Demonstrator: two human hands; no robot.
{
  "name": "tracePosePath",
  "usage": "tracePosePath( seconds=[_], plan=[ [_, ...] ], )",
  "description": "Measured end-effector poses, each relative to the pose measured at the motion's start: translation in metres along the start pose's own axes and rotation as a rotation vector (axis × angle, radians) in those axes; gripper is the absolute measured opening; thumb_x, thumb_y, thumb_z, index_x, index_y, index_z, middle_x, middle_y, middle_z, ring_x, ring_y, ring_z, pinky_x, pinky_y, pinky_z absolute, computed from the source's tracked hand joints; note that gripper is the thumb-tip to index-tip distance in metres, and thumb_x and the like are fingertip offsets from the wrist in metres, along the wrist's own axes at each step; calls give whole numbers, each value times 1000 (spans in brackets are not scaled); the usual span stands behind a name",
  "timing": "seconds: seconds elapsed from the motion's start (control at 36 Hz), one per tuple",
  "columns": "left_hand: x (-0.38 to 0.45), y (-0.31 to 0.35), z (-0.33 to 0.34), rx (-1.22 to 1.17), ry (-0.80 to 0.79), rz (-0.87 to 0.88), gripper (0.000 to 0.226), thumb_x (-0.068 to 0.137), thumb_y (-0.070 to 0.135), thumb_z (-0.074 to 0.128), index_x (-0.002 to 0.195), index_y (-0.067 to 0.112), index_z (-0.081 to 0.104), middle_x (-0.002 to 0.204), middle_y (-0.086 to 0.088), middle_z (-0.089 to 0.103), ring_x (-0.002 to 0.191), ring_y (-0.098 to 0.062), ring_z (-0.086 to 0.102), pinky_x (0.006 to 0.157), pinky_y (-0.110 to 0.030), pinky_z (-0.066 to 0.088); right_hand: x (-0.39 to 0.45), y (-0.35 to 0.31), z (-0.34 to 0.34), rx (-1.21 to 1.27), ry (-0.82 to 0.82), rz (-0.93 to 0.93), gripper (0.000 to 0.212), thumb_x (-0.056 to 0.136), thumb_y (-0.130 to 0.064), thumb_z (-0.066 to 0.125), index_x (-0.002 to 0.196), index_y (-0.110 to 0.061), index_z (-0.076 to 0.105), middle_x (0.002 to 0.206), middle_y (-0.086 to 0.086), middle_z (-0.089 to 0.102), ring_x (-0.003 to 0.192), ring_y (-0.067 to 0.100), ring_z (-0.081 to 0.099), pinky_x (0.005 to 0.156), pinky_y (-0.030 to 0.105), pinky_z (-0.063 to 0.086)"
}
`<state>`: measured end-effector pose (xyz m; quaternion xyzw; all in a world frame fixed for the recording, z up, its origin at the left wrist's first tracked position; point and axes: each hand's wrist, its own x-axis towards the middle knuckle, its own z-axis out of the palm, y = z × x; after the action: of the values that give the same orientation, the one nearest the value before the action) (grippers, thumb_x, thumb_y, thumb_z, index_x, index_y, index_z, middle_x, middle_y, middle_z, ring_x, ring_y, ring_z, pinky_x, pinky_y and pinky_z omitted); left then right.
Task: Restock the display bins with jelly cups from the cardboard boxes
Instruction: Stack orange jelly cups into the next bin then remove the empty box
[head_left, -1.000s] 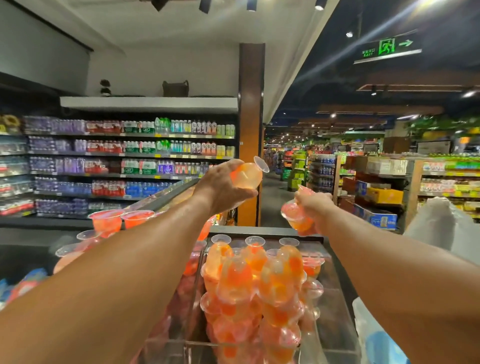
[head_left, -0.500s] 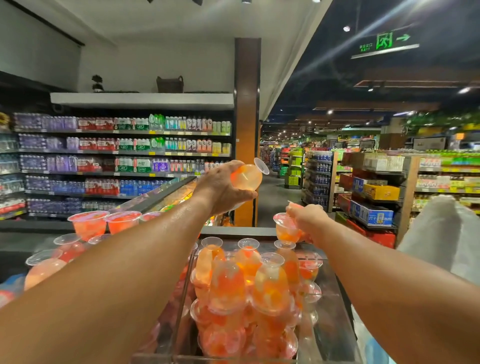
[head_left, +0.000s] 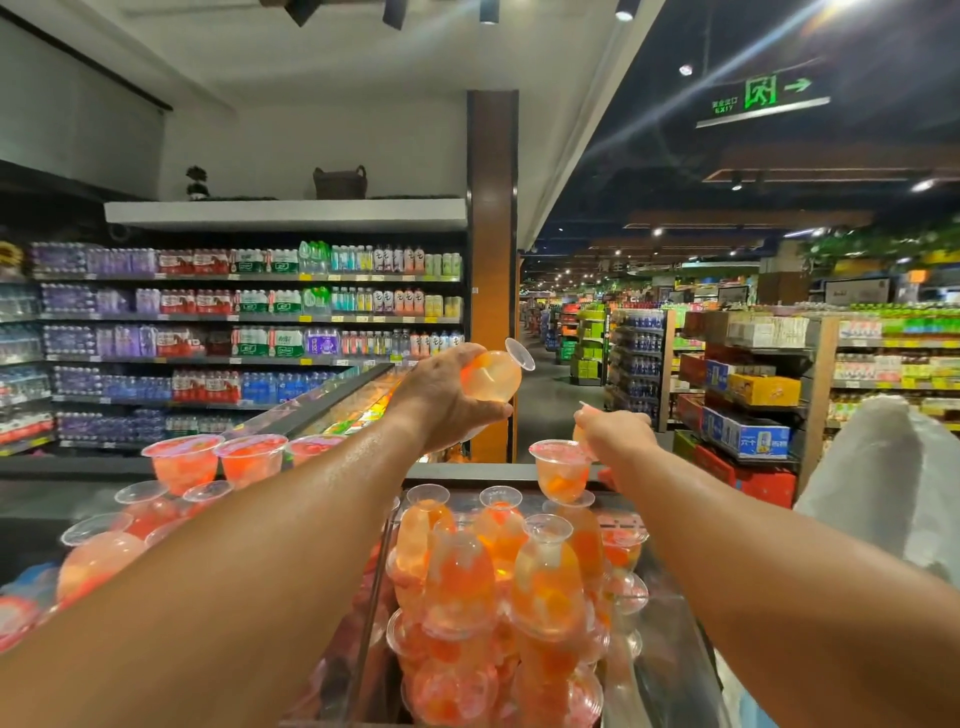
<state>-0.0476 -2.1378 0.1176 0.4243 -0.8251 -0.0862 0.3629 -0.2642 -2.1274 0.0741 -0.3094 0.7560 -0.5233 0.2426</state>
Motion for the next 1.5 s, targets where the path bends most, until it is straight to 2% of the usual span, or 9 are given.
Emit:
tracePosePath(
  seconds=[0.33, 0.56, 0.69, 0.86, 1.0, 1.17, 1.31, 1.39, 1.5],
  plan=[
    [-2, 1, -2, 2, 19, -3, 80, 84, 49, 77, 151, 28, 39, 144, -7, 51, 103, -17, 46, 89, -31, 46, -7, 40, -40, -353, 25, -101, 72, 68, -40, 77, 126, -7, 50, 106, 13, 66, 96, 29, 67, 74, 39, 57],
    [-2, 3, 4, 19, 46, -25, 80, 83, 53, 76, 151, 29, 39, 145, -5, 52, 115, -23, 55, 83, -30, 47, -15, 40, -38, -386, 22, -148, 71, 60, -44, 75, 119, -9, 59, 100, 10, 69, 80, 20, 66, 60, 33, 54],
    [-2, 2, 3, 18, 43, -34, 82, 83, 52, 76, 151, 29, 38, 145, -4, 51, 119, -24, 55, 84, -29, 44, -31, 38, -38, -382, 23, -173, 83, 74, -46, 82, 136, -9, 41, 117, 9, 62, 101, 24, 65, 84, 41, 60],
    [-3, 3, 1, 34, 46, -30, 81, 83, 52, 77, 150, 29, 39, 144, -3, 53, 115, -22, 55, 81, -28, 43, -40, 35, -31, -415, 13, -224, 87, 77, -50, 83, 138, -10, 37, 126, 11, 59, 107, 26, 62, 87, 43, 59],
    [-4, 0, -3, 76, 41, -4, 81, 83, 54, 76, 150, 27, 40, 142, -3, 54, 107, -19, 54, 79, -27, 45, -46, 23, -44, -451, -75, -171, 89, 75, -32, 76, 147, -9, 29, 131, 15, 52, 116, 31, 56, 95, 47, 55],
    [-3, -3, -5, 205, 30, 47, 79, 81, 54, 78, 147, 31, 42, 141, 1, 54, 118, -22, 56, 93, -34, 49, -86, -43, -47, -534, -107, -807, 84, 85, -16, 70, 157, -23, 27, 159, 4, 32, 144, 24, 31, 118, 41, 31],
    [1, -2, -2, 236, -26, 159, 48, 79, 44, 80, 113, 35, 47, 114, 5, 60, 94, -14, 55, 89, -34, 53, -108, -85, -16, -656, -332, -872, 84, 83, -25, 82, 152, -26, 35, 150, 5, 42, 130, 25, 46, 102, 36, 42],
    [-1, -6, -3, 175, -39, 172, 54, 77, 39, 83, 123, 29, 56, 115, 9, 59, 100, -14, 55, 89, -31, 49, -106, -86, -13, -752, -360, -863, 68, 85, -26, 80, 144, -23, 46, 136, 5, 54, 109, 18, 50, 85, 28, 40],
    [-4, -11, -2, 108, -64, 168, 66, 70, 35, 91, 127, 26, 60, 122, 6, 64, 107, -17, 59, 95, -34, 48, -103, -80, -14, -872, -351, -844, 57, 83, -32, 81, 134, -20, 59, 123, -1, 62, 105, 20, 57, 84, 33, 48]
  ],
)
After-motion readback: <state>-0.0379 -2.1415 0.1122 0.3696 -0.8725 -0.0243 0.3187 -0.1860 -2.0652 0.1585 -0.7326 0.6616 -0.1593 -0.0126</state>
